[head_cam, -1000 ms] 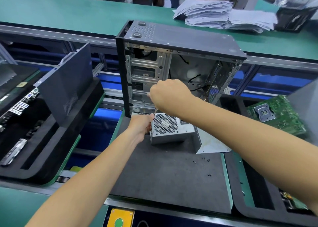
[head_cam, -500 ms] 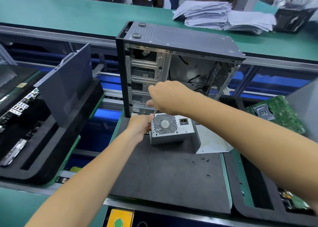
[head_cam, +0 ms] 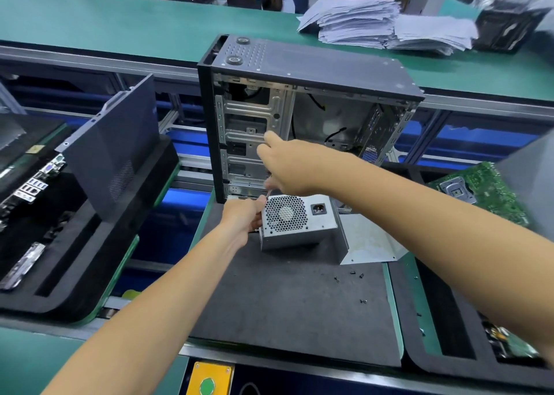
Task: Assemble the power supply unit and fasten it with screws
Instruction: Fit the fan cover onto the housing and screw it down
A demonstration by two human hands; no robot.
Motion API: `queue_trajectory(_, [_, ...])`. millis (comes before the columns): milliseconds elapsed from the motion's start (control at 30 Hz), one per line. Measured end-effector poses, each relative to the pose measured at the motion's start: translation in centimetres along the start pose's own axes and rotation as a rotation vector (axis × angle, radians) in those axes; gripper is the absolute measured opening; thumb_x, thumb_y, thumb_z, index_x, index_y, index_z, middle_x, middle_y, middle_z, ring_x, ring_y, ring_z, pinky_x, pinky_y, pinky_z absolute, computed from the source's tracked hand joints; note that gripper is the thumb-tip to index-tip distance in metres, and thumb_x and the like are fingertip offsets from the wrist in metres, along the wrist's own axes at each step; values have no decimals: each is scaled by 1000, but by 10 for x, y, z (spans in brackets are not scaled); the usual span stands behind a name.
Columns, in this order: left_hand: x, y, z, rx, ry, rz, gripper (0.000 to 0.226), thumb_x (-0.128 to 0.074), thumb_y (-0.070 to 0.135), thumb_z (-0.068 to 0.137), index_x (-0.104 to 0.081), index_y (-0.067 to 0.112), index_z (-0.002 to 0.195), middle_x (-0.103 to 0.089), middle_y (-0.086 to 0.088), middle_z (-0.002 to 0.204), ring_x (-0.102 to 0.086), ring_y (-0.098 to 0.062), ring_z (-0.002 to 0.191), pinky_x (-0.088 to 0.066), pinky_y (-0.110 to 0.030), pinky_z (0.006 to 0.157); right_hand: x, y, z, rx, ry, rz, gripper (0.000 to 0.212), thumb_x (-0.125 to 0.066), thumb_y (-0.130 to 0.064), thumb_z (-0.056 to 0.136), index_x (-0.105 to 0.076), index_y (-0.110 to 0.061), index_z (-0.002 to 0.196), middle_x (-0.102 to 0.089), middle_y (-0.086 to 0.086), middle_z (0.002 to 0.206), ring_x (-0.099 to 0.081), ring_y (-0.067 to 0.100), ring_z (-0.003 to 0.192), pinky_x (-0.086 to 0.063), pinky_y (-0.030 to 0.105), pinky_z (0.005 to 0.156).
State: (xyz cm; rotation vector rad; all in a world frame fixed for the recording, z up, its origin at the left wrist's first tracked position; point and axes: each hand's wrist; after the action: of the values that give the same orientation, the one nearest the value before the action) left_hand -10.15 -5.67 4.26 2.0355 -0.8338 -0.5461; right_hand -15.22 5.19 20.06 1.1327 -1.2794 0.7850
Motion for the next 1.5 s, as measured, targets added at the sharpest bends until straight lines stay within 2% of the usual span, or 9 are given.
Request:
queue_trajectory(100, [0,-1,-1,-9,-5,9,24,-66,12,91,-65,-5,108,-74,-15,97,-65,-19,68,-53,-26,54,3,0,-1,35,-13,11,20,-54,1,81,-41,-13,86,-40,4,95,-34,12,61,-18,21,47])
queue_trajectory(267, [1,-2,0,-28,6,18,25,-67,12,90,-65,-6,108,-73,-17,97,-64,-21,70,-56,-31,64,-6,-6,6,-58,69,-68,39,-48,-11,96,-30,-15,62,-33,0,60,-47,25,58,-28,28,49])
queue_trajectory(400, [0,0,0,-37,20,22,22,-67,11,89,-64,-4,105,-73,-15,92,-64,-22,68,-56,-33,65,-6,-2,0,-102,91,-25,27,-44,-34,101,-47,-12,86,-44,4,77,-43,25,63,-33,33,55])
queue_trajectory(500, [-1,0,-1,-40,21,33,24,-67,11,89,-64,-6,106,-73,-16,92,-64,-22,66,-58,-36,71,-1,4,-5,7,-13,33,17,-54,-9,89,-39,-11,95,-41,11,105,-37,16,54,-21,27,46])
queue_trajectory(700, [-1,1,-3,-58,21,50,28,-67,12,89,-62,-6,111,-70,-21,107,-65,-25,76,-59,-40,77,-9,-5,-2,-165,152,-97,36,-45,-20,99,-33,-12,66,-34,1,61,-41,25,54,-27,30,49])
queue_trajectory(800, [-1,2,-5,-58,29,64,29,-68,12,89,-63,-7,109,-70,-23,109,-65,-27,78,-57,-46,86,-10,-1,-3,-155,131,-2,34,-46,-37,100,-38,-11,79,-36,0,70,-41,21,55,-26,30,48])
queue_trajectory(900, [-1,3,-7,-69,34,72,29,-67,13,89,-64,-8,109,-71,-22,106,-66,-27,79,-57,-45,86,-3,2,-4,-22,17,106,22,-55,-8,87,-34,-14,91,-32,4,93,-39,18,54,-20,28,45])
queue_trajectory(1200, [-4,4,-10,-105,49,144,31,-64,18,91,-65,-10,102,-70,-18,90,-60,-24,76,-51,-49,94,-4,-7,-2,-146,182,17,23,-51,-31,96,-40,-17,82,-31,1,69,-42,27,67,-31,33,57])
queue_trajectory(1500, [-9,-4,-16,-352,170,412,30,-60,24,91,-54,7,67,-55,-7,67,-49,-20,68,-47,-31,67,-1,15,-13,-311,478,801,38,-60,-29,89,-38,-16,61,-45,-2,57,-39,5,46,-29,18,42])
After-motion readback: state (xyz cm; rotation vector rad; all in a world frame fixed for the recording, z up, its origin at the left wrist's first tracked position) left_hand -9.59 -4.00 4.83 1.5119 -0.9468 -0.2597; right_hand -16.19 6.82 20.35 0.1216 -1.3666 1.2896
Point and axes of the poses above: each hand's wrist, its own z-axis towards the middle knuckle, its own x-axis out of the back of the hand, y = z × x
